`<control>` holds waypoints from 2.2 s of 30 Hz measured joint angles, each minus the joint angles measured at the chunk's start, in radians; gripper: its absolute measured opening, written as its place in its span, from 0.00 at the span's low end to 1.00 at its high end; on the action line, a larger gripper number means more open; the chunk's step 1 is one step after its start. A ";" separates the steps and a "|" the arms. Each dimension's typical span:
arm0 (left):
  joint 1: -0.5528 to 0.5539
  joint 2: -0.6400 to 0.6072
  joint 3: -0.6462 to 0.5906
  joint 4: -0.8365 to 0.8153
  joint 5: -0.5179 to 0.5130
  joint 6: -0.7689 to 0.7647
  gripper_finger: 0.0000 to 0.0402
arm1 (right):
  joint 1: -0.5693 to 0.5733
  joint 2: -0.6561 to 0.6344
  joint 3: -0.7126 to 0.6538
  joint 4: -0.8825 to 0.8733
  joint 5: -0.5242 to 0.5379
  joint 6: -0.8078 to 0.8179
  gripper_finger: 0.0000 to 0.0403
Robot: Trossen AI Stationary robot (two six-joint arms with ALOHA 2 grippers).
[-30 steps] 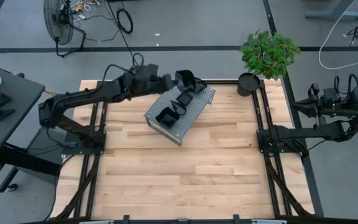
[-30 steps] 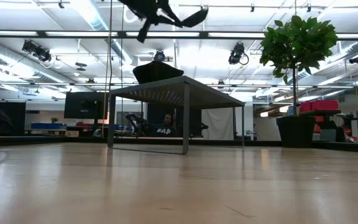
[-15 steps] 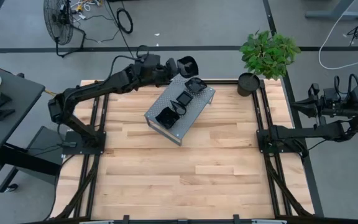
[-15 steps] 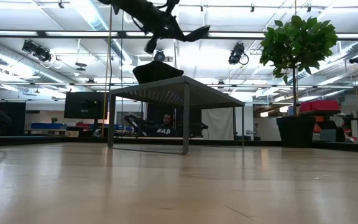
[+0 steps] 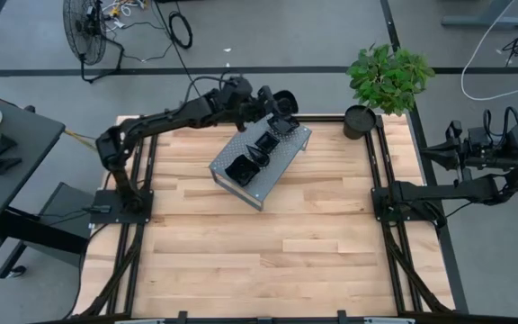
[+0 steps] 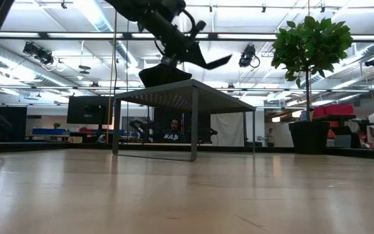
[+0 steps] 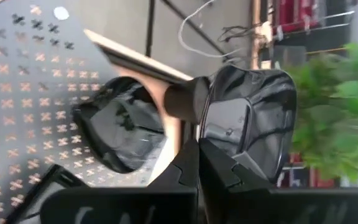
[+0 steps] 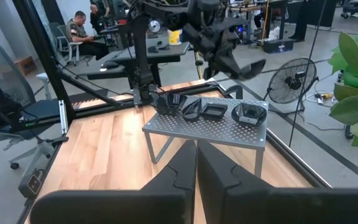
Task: Pick & Place Mini shaped plates
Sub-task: Stack the black leaf shaped plate on top of the black leaf shaped plate on the shelf
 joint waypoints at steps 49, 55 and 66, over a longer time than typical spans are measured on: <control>0.036 0.080 0.001 -0.102 0.115 -0.020 0.02 | 0.000 0.000 0.000 0.000 0.000 0.000 0.05; 0.036 0.080 0.001 -0.105 0.110 -0.020 0.02 | 0.000 0.000 0.000 0.000 0.000 0.000 0.05; 0.036 0.113 0.001 -0.025 0.112 -0.046 0.02 | 0.000 0.001 0.000 0.000 0.000 0.000 0.05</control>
